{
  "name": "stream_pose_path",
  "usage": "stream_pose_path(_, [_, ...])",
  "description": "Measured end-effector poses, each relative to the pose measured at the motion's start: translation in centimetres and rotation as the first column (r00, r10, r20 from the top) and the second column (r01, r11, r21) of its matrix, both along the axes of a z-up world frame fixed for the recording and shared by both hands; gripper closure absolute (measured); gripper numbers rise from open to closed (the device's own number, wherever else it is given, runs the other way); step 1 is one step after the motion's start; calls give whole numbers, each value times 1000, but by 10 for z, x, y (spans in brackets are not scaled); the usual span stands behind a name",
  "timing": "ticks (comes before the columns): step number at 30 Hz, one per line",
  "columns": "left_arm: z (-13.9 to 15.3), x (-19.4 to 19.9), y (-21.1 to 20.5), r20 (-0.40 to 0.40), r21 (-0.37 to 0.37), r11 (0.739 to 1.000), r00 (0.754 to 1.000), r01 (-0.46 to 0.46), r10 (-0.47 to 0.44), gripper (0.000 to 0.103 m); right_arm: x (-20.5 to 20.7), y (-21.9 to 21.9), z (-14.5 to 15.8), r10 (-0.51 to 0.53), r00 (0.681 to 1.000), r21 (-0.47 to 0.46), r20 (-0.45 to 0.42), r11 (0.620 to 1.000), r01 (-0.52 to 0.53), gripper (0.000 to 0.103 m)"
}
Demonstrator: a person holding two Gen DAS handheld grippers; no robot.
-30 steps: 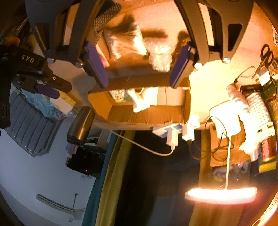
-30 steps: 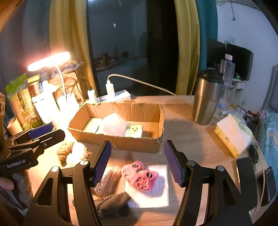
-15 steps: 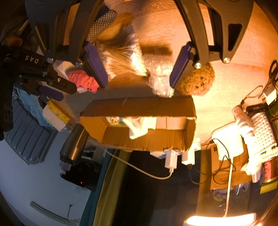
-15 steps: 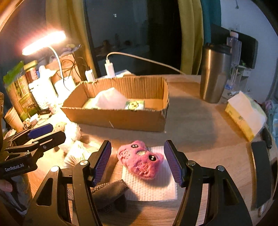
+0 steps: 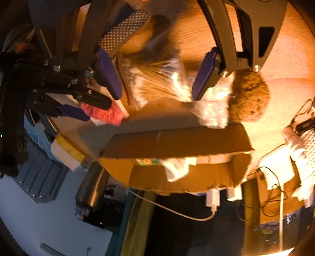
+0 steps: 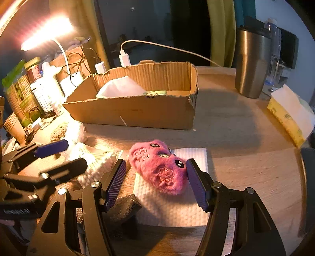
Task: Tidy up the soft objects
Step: 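Grasp the pink fuzzy plush with the right gripper while the left gripper grasps the cotton swab bundle, then lower the pink plush into the box with the right gripper while the left drops the cotton swabs in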
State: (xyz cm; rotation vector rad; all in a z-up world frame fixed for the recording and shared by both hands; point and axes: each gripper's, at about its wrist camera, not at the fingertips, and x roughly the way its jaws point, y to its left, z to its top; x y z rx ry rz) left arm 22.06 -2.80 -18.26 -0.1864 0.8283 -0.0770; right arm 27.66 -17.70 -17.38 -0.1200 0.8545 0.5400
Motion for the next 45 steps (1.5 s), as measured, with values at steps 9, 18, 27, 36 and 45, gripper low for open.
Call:
stream_pose_path(9, [-27, 13, -6, -96, 2, 1000, 995, 13, -13, 19, 6, 3, -6, 0, 1000, -36, -3, 999, 0, 37])
stream_pose_path(18, [-27, 12, -8, -75, 14, 999, 997, 31, -29, 22, 2, 3, -4, -5, 1000, -67, 15, 998, 6, 53])
stream_pose_path(27, [-25, 4, -1, -62, -31, 998, 996, 64, -65, 32, -8, 5, 15, -16, 998, -77, 64, 997, 21, 54])
stream_pose_path(36, [4, -12, 14, 14, -38, 998, 998, 56, -55, 32, -19, 0, 39, -38, 993, -72, 112, 996, 46, 54])
stream_pose_path(45, [35, -26, 29, 94, -30, 999, 995, 39, -37, 32, -29, 4, 61, -47, 986, -66, 158, 996, 58, 54])
